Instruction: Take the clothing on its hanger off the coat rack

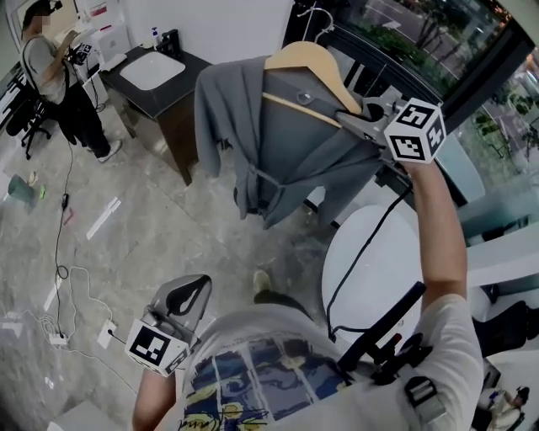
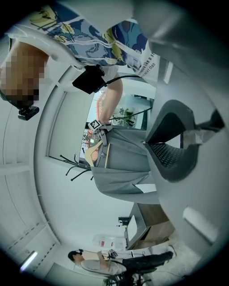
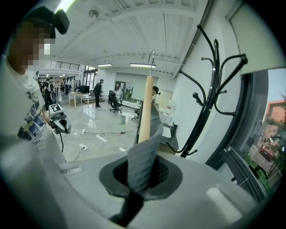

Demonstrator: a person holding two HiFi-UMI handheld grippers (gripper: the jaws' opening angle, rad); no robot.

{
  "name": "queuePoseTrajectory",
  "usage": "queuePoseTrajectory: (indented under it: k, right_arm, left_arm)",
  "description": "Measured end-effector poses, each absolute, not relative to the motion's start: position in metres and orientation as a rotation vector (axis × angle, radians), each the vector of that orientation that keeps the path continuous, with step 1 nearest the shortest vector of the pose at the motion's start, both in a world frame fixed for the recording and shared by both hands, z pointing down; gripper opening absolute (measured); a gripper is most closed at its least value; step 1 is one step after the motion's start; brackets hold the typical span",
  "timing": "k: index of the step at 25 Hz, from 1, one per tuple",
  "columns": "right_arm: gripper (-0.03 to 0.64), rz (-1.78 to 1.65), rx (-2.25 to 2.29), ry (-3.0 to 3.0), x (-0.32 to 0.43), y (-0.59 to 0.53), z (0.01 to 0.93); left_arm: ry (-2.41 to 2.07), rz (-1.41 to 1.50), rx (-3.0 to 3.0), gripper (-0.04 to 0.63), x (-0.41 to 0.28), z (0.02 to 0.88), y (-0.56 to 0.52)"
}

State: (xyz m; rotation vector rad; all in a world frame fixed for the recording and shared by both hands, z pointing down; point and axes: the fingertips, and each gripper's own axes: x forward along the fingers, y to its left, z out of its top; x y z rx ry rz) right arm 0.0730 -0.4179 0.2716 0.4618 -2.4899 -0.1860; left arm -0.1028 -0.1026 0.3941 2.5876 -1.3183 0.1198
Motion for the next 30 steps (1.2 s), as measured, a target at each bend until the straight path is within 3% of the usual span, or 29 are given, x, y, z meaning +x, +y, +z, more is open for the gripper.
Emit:
queuePoseTrajectory:
  k: [16,30]
  right_arm:
    - [0.009,-0.175,0.388,-2.563,0.055,-0.225,0.266]
    - [0.009,-0.247,0.371,-2.558,0.05,-0.142,0.264]
  left_arm:
    - [-1.098,0.132,2.705,0.006,-0.088,0.398,-0.018]
    - [-1.041,0.117,2.744,0.006,-0.085,0.398,-0.007]
